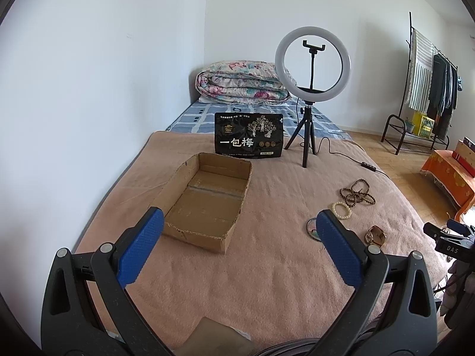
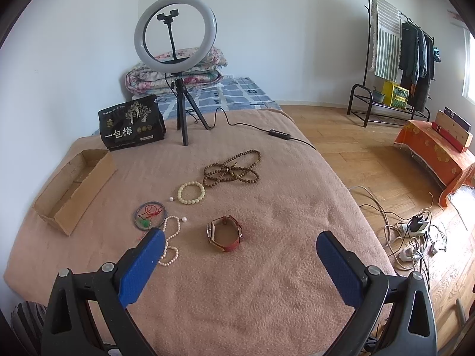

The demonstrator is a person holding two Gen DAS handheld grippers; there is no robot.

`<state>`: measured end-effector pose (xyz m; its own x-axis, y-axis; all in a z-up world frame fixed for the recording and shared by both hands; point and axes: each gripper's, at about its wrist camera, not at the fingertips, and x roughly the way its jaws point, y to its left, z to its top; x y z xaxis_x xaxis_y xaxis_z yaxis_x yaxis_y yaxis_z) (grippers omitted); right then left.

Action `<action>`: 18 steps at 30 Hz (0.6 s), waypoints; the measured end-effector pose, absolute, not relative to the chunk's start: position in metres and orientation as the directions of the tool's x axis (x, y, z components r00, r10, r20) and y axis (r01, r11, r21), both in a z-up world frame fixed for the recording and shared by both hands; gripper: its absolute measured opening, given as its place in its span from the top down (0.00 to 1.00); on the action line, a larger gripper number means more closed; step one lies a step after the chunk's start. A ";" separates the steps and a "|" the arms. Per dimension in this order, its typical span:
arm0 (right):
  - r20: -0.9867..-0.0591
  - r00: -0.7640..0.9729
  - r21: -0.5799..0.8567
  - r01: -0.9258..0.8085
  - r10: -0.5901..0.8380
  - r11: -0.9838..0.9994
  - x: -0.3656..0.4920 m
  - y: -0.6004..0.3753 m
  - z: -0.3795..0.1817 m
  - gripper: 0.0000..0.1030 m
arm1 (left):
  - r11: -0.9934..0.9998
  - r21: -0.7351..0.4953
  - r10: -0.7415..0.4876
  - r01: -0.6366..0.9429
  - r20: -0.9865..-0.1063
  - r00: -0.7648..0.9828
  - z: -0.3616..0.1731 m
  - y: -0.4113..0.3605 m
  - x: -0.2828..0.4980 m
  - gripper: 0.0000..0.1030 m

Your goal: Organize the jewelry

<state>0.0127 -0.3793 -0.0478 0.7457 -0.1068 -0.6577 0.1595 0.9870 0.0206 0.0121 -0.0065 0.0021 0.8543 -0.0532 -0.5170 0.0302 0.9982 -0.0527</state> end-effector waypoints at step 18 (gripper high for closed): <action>-0.678 0.725 0.017 0.176 -0.119 0.984 0.035 -0.405 -0.067 0.00 | 0.991 -0.031 -0.126 0.131 -0.550 0.826 -0.008 -0.025 0.055 0.00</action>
<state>0.0346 -0.4052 -0.0675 0.7254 -0.1187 -0.6780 0.1765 0.9842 0.0165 0.0552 -0.0247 -0.0076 0.8258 -0.1261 -0.5496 0.1306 0.9909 -0.0312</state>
